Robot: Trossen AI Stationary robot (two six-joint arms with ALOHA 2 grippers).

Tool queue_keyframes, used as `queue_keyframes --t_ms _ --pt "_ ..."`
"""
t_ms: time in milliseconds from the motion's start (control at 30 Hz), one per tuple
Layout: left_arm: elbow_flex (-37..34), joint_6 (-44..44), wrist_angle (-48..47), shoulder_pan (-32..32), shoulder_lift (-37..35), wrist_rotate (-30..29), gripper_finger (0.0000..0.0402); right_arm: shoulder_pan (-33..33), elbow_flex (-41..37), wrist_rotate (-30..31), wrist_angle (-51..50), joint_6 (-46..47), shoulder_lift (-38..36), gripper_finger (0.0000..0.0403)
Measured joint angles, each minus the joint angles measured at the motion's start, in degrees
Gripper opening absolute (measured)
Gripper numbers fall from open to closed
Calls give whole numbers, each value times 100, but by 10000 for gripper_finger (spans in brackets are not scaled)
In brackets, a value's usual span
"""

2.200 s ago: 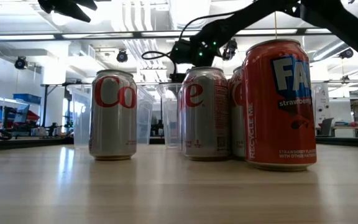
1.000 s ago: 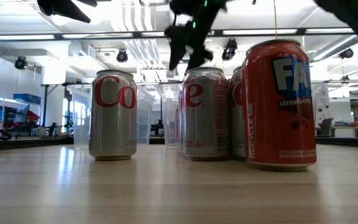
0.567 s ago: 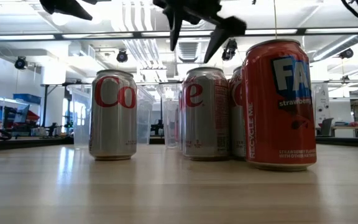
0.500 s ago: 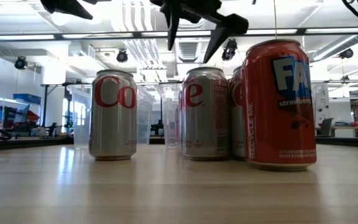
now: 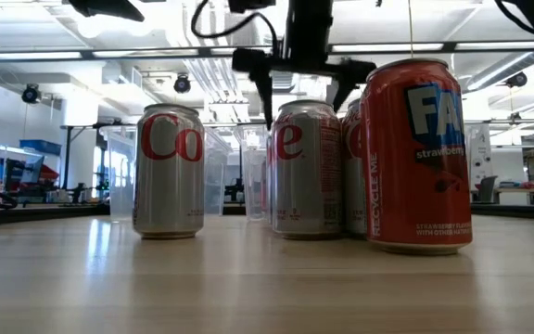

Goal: Sort soda cans
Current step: Put the red soda can into the middle white bin

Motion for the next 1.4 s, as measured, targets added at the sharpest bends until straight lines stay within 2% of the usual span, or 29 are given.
queue_keyframes --t_ms 300,600,867,933,1167,1400 --pt "0 -166 -3 0 21 -1 345 -201 -443 -61 743 -27 78 361" --pt "-13 -323 -1 0 84 -8 345 -362 -669 -16 895 -240 281 360" --pt "-84 -426 -3 0 160 -8 345 -331 -585 -189 906 -292 294 293" --pt "-85 -446 -1 0 175 -10 345 -273 -518 -281 896 -388 285 293" --pt "-85 -446 -3 0 169 -10 345 59 411 -534 857 -801 28 293" --pt "-85 -405 -1 0 162 -14 345 217 1972 -419 372 -1436 -71 295"
